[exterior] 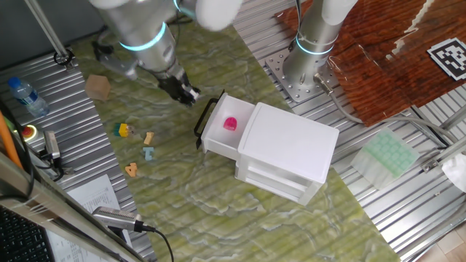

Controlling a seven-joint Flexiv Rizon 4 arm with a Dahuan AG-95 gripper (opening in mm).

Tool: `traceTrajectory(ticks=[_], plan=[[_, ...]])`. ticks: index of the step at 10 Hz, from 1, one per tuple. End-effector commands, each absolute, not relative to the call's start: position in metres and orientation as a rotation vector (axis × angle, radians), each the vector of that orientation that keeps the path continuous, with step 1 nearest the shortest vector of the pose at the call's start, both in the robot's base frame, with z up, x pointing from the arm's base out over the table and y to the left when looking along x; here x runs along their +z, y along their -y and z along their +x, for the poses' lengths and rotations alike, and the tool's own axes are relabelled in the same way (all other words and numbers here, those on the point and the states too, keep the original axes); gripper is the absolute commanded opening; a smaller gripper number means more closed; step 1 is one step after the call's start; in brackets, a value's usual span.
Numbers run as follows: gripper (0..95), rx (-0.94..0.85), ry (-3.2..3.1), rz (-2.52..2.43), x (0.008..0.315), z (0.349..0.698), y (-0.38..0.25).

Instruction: Put things in the drawer

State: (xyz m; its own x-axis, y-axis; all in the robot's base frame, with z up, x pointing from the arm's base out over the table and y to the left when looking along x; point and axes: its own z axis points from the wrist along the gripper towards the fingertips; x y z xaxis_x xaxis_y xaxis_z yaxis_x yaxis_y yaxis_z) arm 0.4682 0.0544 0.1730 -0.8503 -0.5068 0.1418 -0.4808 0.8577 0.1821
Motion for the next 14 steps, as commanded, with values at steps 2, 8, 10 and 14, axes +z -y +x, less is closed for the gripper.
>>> traceTrajectory(ticks=[2,8,10,14], plan=[[0.0,-0.288,2.834,0.798,0.166,0.453,-0.054],[0.0,-0.347,2.828,0.762,0.176,0.440,-0.067],[0.0,-0.346,2.828,0.763,0.173,0.436,-0.073],[0.0,-0.367,2.811,0.797,0.170,0.432,-0.075]])
